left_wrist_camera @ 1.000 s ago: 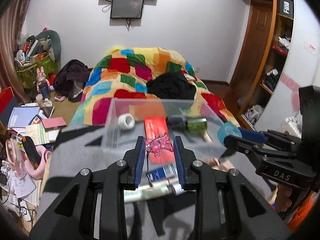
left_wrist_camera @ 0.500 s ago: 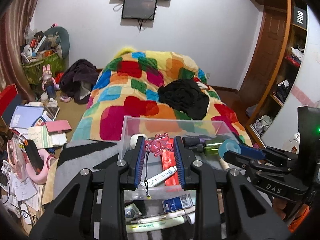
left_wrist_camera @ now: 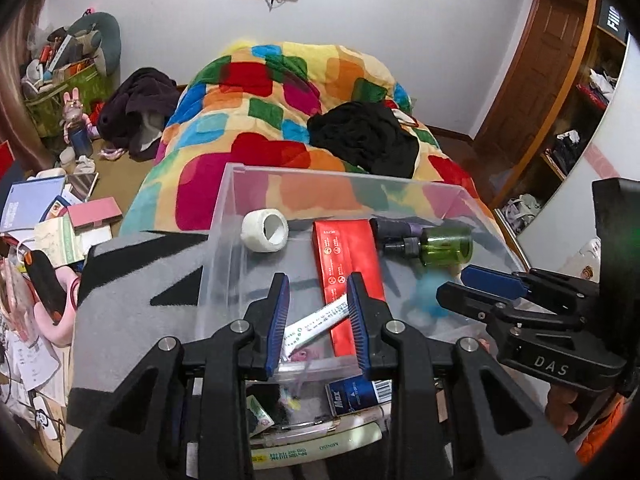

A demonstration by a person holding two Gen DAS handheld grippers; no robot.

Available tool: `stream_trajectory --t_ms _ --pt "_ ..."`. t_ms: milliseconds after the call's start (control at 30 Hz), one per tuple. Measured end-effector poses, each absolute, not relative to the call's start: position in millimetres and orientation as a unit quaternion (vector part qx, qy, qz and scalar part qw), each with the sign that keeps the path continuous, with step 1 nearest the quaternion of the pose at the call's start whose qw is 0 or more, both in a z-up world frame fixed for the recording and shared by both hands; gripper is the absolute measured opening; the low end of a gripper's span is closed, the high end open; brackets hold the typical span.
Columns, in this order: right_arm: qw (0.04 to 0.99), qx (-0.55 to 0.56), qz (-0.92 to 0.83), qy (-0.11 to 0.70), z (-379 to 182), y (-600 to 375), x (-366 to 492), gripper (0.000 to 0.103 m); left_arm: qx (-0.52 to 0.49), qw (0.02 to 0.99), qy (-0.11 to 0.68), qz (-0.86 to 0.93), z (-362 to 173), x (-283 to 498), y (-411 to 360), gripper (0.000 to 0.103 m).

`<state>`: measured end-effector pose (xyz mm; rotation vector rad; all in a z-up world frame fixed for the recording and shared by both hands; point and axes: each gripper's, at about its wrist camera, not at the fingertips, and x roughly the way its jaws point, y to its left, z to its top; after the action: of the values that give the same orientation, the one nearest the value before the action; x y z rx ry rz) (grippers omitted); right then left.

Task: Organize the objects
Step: 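Carry both items into the clear box and open both tools, then grasp the pale green tube with the left tool while the right tool grasps the beige squeeze tube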

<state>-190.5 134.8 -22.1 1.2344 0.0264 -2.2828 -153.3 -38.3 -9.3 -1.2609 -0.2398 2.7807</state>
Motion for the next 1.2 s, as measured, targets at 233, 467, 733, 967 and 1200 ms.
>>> stream_trajectory --t_ms 233,467,733,967,1200 --pt "0.282 0.432 -0.856 0.006 -0.3 143.7 -176.6 0.044 -0.377 0.038 -0.06 0.924 17.8 -132.2 -36.6 0.039" --pt "0.289 0.392 -0.873 0.021 22.0 157.4 -143.4 0.056 -0.356 0.039 -0.044 0.933 30.0 -103.4 -36.9 0.055" --pt "0.285 0.384 -0.876 0.062 13.4 177.5 -106.2 0.069 -0.402 0.057 -0.031 0.913 -6.4 -74.9 -32.7 0.058" --pt "0.277 0.423 -0.857 0.097 -28.2 183.7 -102.9 0.073 -0.452 0.07 -0.016 0.889 -46.7 -74.9 -29.9 0.059" --pt "0.297 0.447 -0.841 0.067 -44.2 184.5 -125.9 0.074 -0.467 0.084 -0.026 0.88 -61.1 -88.4 -33.7 0.059"
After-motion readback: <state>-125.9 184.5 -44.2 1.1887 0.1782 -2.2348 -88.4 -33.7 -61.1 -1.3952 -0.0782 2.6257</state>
